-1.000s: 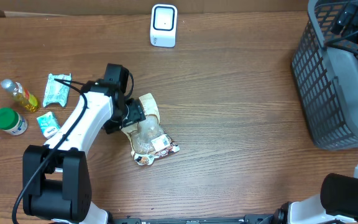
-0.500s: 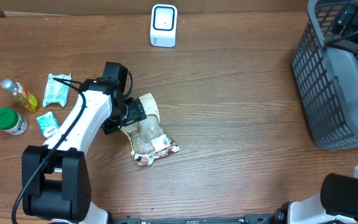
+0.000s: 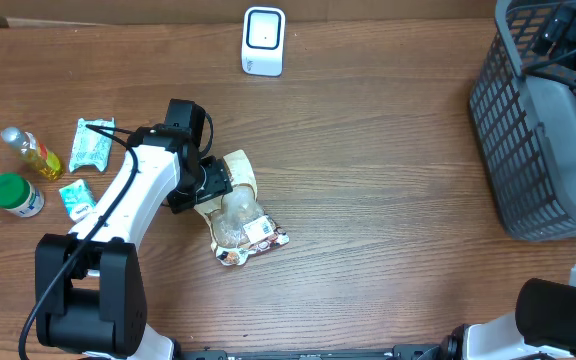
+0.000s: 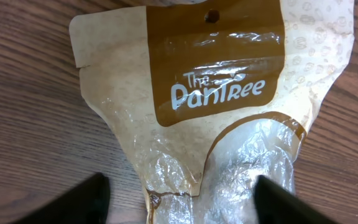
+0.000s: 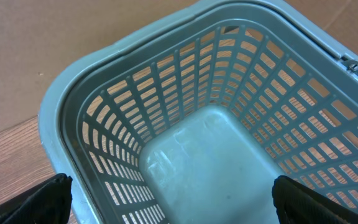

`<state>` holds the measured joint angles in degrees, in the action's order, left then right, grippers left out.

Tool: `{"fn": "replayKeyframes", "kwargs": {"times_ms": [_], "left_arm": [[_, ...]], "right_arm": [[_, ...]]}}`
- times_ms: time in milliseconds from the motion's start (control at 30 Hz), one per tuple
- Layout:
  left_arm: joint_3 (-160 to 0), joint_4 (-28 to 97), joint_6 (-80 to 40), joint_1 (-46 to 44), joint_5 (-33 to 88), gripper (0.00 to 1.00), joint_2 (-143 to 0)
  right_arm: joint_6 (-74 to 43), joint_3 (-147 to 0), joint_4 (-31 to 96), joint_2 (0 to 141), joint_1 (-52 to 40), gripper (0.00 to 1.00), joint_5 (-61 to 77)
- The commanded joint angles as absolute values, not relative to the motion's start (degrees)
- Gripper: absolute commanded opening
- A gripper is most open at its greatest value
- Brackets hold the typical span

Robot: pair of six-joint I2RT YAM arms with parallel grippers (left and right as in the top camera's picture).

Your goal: Scan the item barcode

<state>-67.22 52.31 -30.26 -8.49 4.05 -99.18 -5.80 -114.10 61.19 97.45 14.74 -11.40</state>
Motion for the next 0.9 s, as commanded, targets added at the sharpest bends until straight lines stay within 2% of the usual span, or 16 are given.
{"fn": "replayKeyframes", "kwargs": {"times_ms": [0, 233, 467, 867], "left_arm": [[-67.96, 52.29, -28.71, -8.19, 4.1, 0.66, -99.63], [-67.51, 52.69, -33.15, -8.27, 4.05, 0.75, -99.66], [-63.68, 50.22, -38.0, -8.27, 4.08, 0.75, -99.66], [-60.8, 45.82, -38.2, -8.38, 4.1, 0.79, -103.66]], "right_arm": [[-6.02, -115.13, 60.95, 96.9, 14.76, 1.0, -11.97], [-6.02, -115.13, 60.97, 96.9, 14.76, 1.0, -11.97], [-6.02, -115.13, 60.97, 96.9, 14.76, 1.0, -11.94], [-6.02, -115.13, 60.95, 96.9, 14.76, 1.0, -11.97]]}}
